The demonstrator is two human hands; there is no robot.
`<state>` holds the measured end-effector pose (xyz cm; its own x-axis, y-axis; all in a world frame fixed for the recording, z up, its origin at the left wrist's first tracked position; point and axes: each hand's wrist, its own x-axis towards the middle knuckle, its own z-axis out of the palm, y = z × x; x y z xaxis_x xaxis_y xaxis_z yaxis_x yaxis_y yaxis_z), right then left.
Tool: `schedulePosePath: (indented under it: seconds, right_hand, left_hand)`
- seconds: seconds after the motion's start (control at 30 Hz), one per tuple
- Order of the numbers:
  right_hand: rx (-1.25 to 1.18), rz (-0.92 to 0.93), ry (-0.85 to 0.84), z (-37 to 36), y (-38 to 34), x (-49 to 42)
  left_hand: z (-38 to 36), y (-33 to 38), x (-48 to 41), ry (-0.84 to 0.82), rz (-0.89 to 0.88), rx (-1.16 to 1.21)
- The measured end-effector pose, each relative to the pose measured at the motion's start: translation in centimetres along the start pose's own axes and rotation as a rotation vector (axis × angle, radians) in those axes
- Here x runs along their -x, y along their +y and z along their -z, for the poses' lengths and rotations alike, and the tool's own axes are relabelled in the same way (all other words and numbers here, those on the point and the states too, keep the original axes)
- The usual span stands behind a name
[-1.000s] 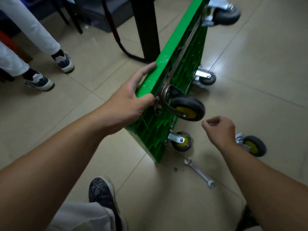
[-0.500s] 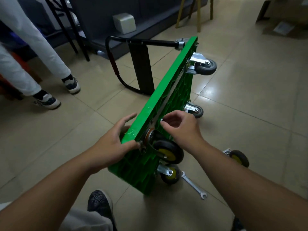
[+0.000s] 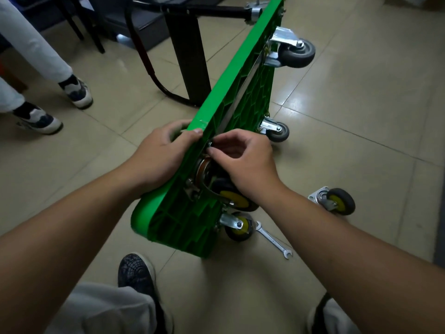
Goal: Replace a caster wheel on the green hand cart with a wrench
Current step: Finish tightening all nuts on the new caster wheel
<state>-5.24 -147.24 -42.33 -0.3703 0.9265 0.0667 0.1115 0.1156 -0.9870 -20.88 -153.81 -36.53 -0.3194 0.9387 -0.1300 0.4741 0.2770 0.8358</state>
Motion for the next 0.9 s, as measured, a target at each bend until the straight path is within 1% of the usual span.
schedulePosePath:
  seconds: [0.1,0.2,0.33,0.43,0.53,0.67,0.73,0.9]
  right_hand:
    - [0.046,0.001,-0.002,0.1,0.0,-0.1]
    - [0.092,0.005,0.002,0.1,-0.4,0.1]
    - [0.109,-0.018,-0.004,0.4,-1.1,0.1]
    - [0.130,-0.015,-0.010,0.5,-1.3,0.1]
    - [0.231,0.058,0.011,0.3,-1.0,0.5]
    - [0.471,0.307,-0.022,0.5,-1.0,0.1]
    - [0.496,0.351,-0.049,0.7,-0.9,-0.3]
    - [0.375,0.151,-0.079,0.8,-0.7,-1.0]
  left_hand:
    - [0.1,0.1,0.3,0.012,-0.007,0.005]
    - [0.2,0.3,0.6,0.013,-0.040,-0.063]
    - [0.5,0.7,0.4,-0.063,0.008,-0.041]
    - [0.2,0.7,0.1,-0.046,0.013,-0.076]
    - [0.0,0.4,-0.3,-0.040,0.012,-0.119]
    - [0.2,0.3,-0.5,-0.039,-0.030,-0.180]
    - [0.2,0.3,-0.5,-0.010,-0.042,-0.209]
    - [0.3,0.1,-0.5,0.006,-0.037,-0.176]
